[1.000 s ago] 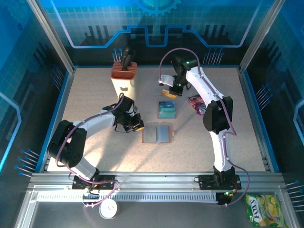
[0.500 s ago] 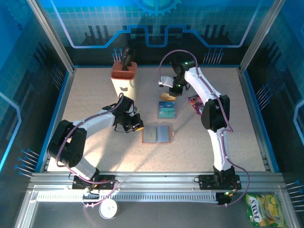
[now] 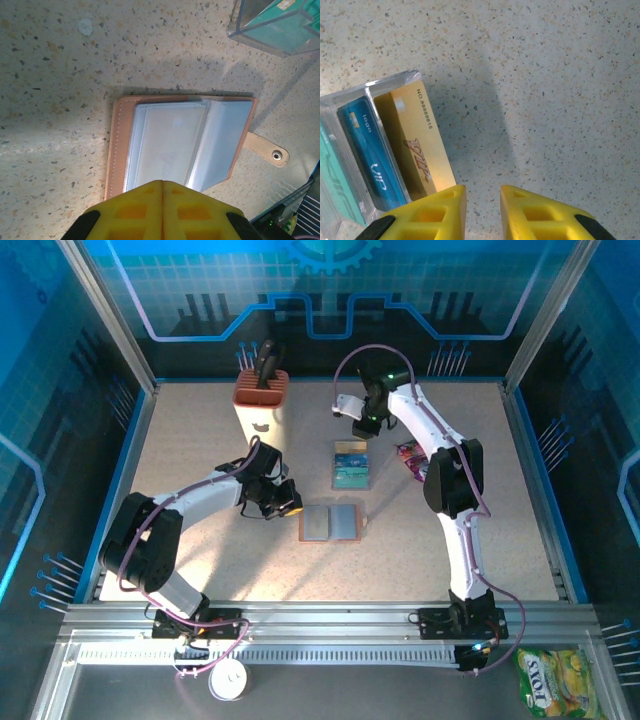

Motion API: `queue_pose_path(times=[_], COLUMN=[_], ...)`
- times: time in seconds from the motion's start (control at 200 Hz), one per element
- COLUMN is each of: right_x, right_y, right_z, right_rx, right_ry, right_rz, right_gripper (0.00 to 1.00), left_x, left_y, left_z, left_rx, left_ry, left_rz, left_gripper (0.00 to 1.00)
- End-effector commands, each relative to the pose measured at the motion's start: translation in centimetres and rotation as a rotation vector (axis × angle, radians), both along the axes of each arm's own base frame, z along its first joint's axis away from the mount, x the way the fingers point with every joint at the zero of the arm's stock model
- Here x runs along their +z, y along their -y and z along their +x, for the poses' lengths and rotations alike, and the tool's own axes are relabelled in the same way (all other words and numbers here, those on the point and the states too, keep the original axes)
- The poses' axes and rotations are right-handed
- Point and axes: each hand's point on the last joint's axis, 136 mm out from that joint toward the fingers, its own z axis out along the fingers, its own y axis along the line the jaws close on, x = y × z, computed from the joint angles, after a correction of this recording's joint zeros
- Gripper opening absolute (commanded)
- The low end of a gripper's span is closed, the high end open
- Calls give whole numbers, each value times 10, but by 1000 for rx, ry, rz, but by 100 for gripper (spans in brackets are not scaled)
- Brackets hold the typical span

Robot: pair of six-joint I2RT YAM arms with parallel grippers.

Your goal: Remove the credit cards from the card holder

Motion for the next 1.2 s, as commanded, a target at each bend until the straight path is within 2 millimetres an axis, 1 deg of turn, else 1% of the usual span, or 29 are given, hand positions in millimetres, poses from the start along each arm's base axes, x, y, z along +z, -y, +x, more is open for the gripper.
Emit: queue_pose_path(times=[0.0,0.225,0.435,0.54,0.63,0.69,0.765,0.945,1.101,1.196], right_x=[11,-6,-24,-30,-29,-24,-13,19,40,50], right_y=[-4,-12,-9,-8,-8,-9,-10,-15,-18,-25], right_z=[4,5,0,-3,-5,-4,-1,1,-4,-13], right_rx=[-31,-34,-37,-40,-41,-44,-52,-66,-110,-151], right_ry=[34,17,-11,-25,-27,-14,16,86,117,112], right_rz=[40,44,27,24,27,30,41,77,115,171], right_gripper=[27,29,29,29,29,29,29,30,30,30], left_x=[-4,-7,-7,-8,-7,-7,-7,-7,-9,-11], left_y=[-5,-6,-7,-7,-7,-7,-8,-7,-5,-4], left_z=[-7,-11,-11,-12,-12,-12,-13,-13,-14,-16], left_rx=[-7,-5,-3,-3,-3,-2,-1,2,-2,-7], left_ry=[-17,-22,-21,-25,-24,-24,-22,-20,-25,-29], left_rz=[5,8,8,9,8,8,8,3,-15,-22], left_gripper=[8,8,8,8,8,8,8,8,8,7])
